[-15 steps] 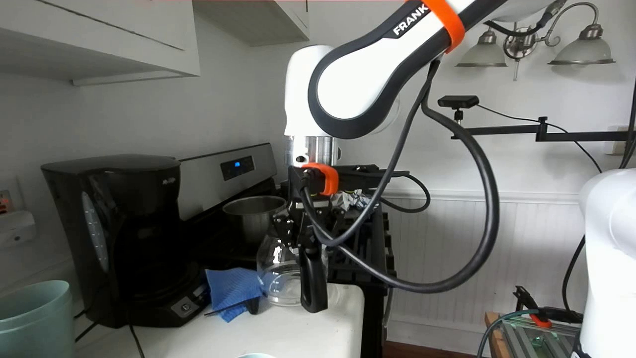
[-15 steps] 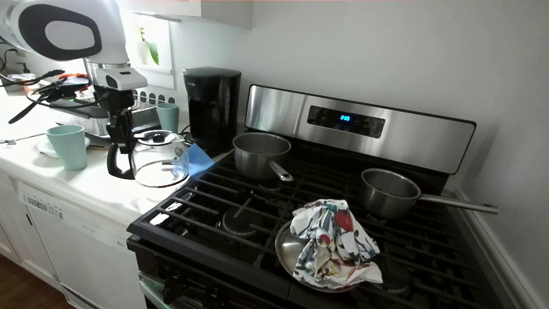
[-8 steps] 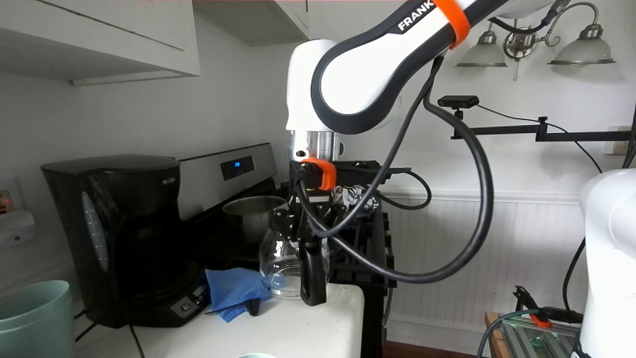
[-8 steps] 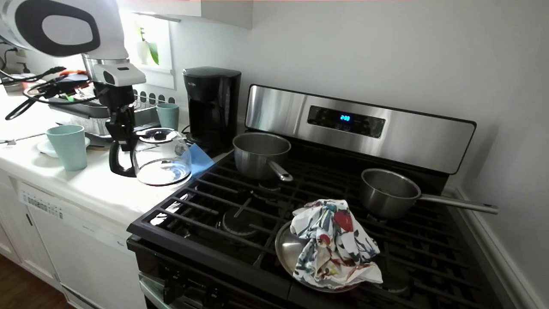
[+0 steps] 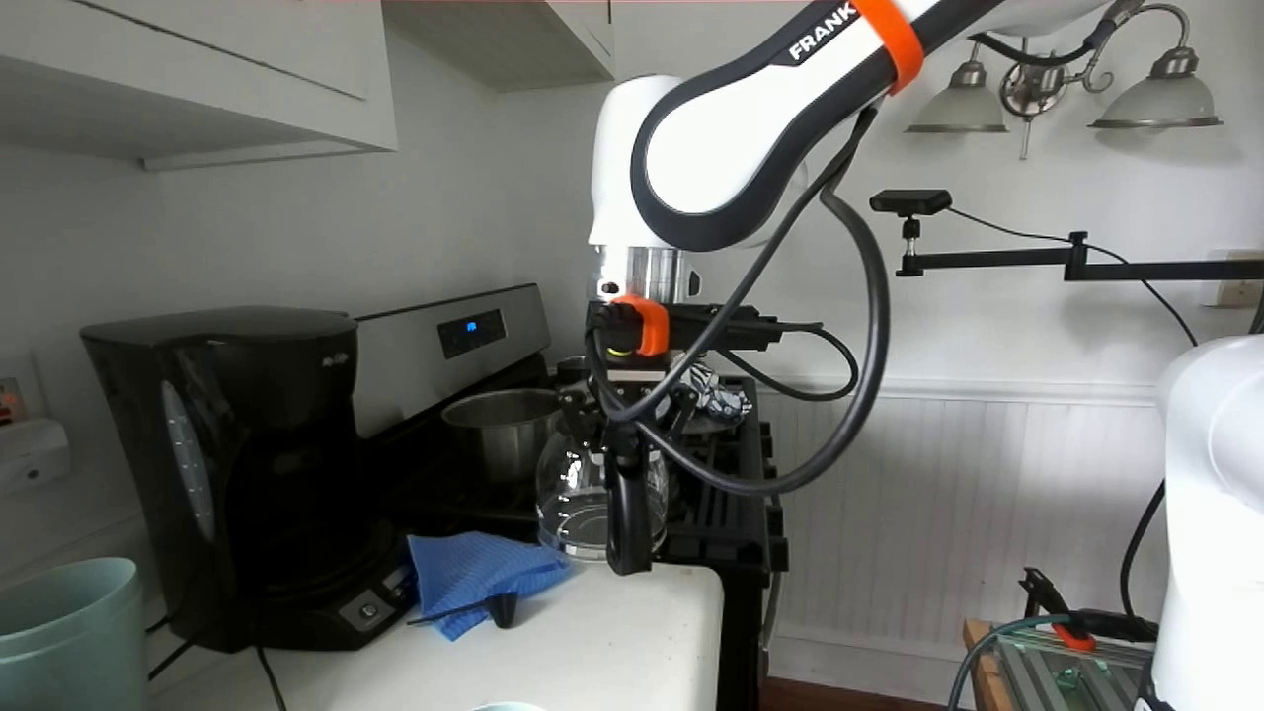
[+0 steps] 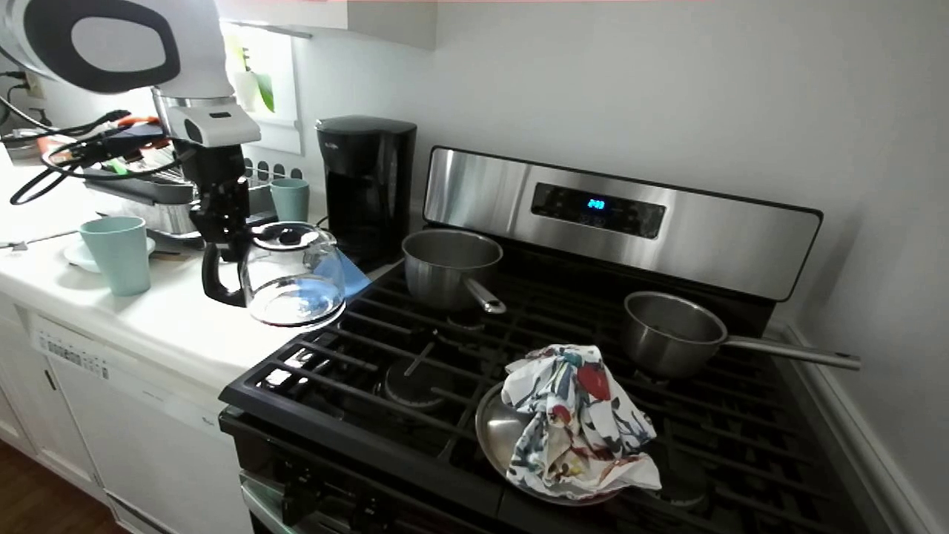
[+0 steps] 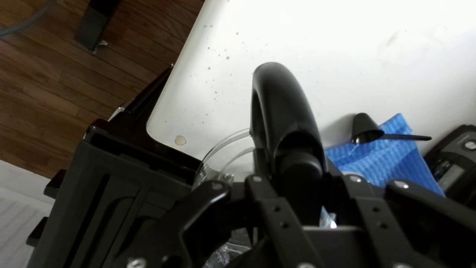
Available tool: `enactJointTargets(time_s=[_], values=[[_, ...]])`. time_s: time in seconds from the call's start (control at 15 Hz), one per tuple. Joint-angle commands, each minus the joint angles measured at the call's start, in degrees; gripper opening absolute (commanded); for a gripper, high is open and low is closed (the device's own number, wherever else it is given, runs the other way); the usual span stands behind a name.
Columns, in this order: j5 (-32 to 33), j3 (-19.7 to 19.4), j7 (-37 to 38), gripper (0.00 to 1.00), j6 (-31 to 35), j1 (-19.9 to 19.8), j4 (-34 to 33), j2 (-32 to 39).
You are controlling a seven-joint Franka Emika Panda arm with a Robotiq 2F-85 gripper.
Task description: Put the transparent kettle on the stove
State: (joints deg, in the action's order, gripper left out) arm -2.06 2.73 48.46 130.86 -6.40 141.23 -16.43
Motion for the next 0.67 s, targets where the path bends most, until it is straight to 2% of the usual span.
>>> enactJointTargets(time_s=[0.0,0.6], values=[[1.36,-0.96,1.93,0.08,1.05,-1.67,0.94,-2.70],[3.49,-4.43,1.28,0.08,1.10,-6.25,0.75,-2.61]])
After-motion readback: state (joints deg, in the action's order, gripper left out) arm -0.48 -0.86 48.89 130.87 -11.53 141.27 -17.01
